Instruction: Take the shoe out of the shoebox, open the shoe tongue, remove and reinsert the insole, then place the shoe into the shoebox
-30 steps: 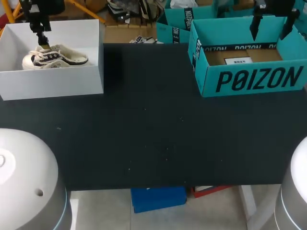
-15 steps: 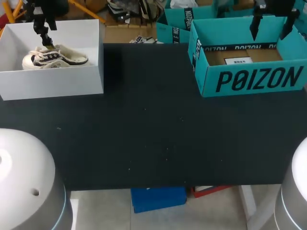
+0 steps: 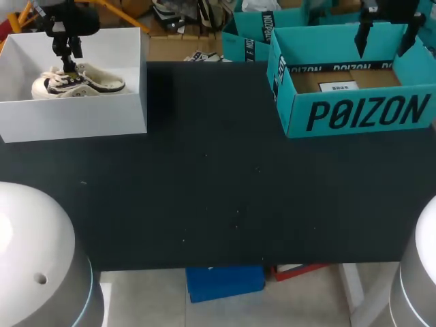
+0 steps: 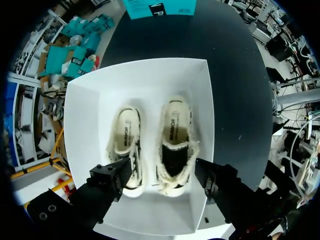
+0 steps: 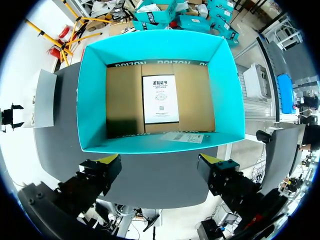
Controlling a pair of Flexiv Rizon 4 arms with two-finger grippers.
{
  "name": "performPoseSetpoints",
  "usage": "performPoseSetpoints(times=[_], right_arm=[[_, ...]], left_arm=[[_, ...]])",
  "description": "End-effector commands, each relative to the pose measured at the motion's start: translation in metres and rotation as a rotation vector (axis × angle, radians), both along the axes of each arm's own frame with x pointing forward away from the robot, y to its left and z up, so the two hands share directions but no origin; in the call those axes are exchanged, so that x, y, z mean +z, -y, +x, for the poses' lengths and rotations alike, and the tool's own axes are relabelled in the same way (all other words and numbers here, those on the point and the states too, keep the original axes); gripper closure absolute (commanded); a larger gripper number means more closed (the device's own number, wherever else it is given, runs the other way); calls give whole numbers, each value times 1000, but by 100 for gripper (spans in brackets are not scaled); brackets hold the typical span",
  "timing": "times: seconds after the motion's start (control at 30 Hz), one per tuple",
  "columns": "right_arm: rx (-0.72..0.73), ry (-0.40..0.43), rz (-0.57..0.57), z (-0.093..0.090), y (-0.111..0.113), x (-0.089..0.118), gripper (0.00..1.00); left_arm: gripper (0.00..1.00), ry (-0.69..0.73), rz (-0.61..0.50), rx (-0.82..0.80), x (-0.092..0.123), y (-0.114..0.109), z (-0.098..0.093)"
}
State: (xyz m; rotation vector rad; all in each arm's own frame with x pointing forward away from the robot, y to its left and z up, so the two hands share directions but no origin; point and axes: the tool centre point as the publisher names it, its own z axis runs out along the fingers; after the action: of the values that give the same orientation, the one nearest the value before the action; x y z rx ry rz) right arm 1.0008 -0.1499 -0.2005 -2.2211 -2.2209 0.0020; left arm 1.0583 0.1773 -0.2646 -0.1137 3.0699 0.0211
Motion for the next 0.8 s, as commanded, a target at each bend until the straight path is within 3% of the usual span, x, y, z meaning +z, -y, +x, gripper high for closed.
performPoseSetpoints(times=[0.03,0.1,0.23,0.27,0.3,0.47,0.8], right_arm=[[0,0,0,0,0,0,0],[0,0,0,0,0,0,0],[0,0,0,0,0,0,0],[0,0,0,0,0,0,0],[0,0,0,0,0,0,0],[0,0,0,0,0,0,0],[0,0,0,0,0,0,0]], left_arm=[[18,-9,20,2,-17,-1,4],[19,-19,19,11,-25,-3,4],[31,-25,31,20,-38,-6,3],[46,-27,37,22,-40,-7,4],[50,-34,33,25,-42,-8,4],[56,-33,31,42,-51,-11,7],[56,-49,55,57,-78,-19,9]])
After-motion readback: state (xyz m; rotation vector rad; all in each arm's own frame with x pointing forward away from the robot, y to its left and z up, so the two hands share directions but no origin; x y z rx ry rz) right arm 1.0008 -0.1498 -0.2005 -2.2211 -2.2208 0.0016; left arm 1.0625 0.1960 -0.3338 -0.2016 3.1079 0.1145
